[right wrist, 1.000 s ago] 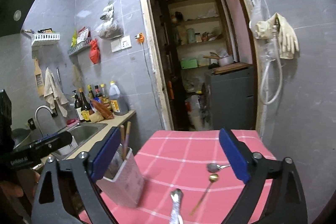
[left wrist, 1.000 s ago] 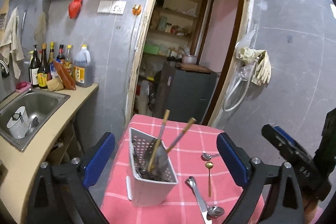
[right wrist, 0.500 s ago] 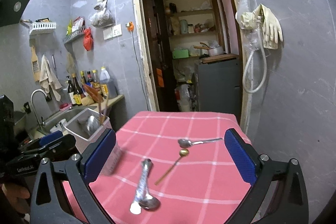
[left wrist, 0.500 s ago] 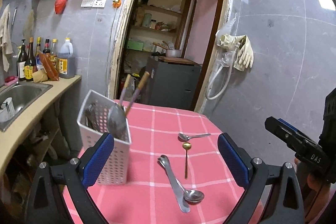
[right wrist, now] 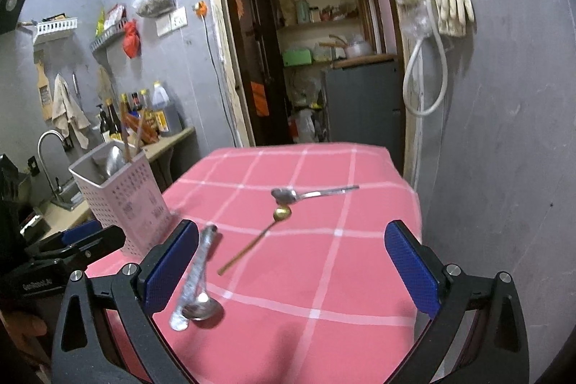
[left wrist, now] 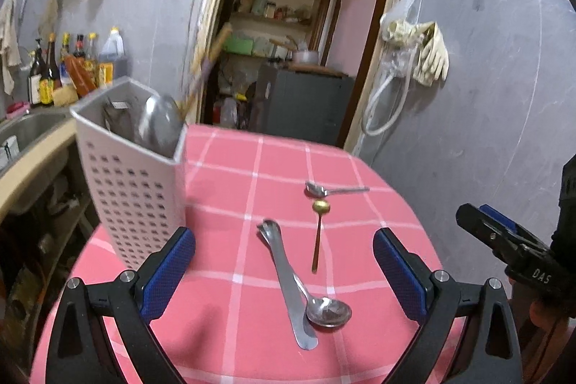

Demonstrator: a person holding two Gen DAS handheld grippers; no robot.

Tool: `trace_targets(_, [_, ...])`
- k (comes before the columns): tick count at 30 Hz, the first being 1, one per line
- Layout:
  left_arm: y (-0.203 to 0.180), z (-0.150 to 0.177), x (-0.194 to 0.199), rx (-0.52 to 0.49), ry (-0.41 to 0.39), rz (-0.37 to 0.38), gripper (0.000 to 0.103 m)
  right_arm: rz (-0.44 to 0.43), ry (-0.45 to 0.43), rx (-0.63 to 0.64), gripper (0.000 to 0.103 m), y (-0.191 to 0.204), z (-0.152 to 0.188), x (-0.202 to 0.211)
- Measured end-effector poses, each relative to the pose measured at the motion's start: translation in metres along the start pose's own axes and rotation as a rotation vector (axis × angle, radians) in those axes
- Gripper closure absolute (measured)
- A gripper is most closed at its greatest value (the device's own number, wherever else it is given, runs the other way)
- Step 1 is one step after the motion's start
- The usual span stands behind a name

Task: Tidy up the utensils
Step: 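Bring both tools back over the remaining spoons on the cloth, then grasp the thin silver utensil with the left tool while the right tool grasps the gold spoon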

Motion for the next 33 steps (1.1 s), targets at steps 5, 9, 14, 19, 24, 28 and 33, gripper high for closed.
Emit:
trace_targets(5, [0.005,0.014,-0.027,0.045,0.095,0.011,0.004,-0.030,0.074,-0.013,0.002,-0.010,0.019,-0.029])
trace_targets(9, [0.010,0.023,-0.048,0.094,0.155,0.005,0.010,-0.075,0.134,-0.024,0.002,-0.015,0.029,-0.053])
trace_targets(14, [0.010,0.031,-0.070,0.130,0.207,0.001,0.024,-0.131,0.189,-0.028,0.016,-0.014,0.036,-0.080])
trace_targets(19, [0.014,0.035,-0.092,0.155,0.243,-0.029,0.038,-0.185,0.237,0.003,0.036,-0.005,0.038,-0.108])
trace_targets(24, [0.025,0.037,-0.116,0.210,0.280,-0.066,0.049,-0.240,0.284,0.012,0.047,0.004,0.036,-0.138])
trace_targets(28, [0.030,0.036,-0.130,0.254,0.297,-0.061,0.055,-0.276,0.313,0.020,0.052,0.011,0.032,-0.162])
trace_targets(33, [0.025,0.034,-0.142,0.228,0.314,-0.073,0.063,-0.282,0.356,0.042,0.060,0.016,0.028,-0.189])
Point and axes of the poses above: each gripper's, at about its wrist camera, not at the fingertips, and x roughly against the way its jaws point, y to its left, z to its underside, the point moved 7 cm from there along -x, roughly the way its jaws point, and after that the axes turned 6 degrees about x, right-handed, at the moved point
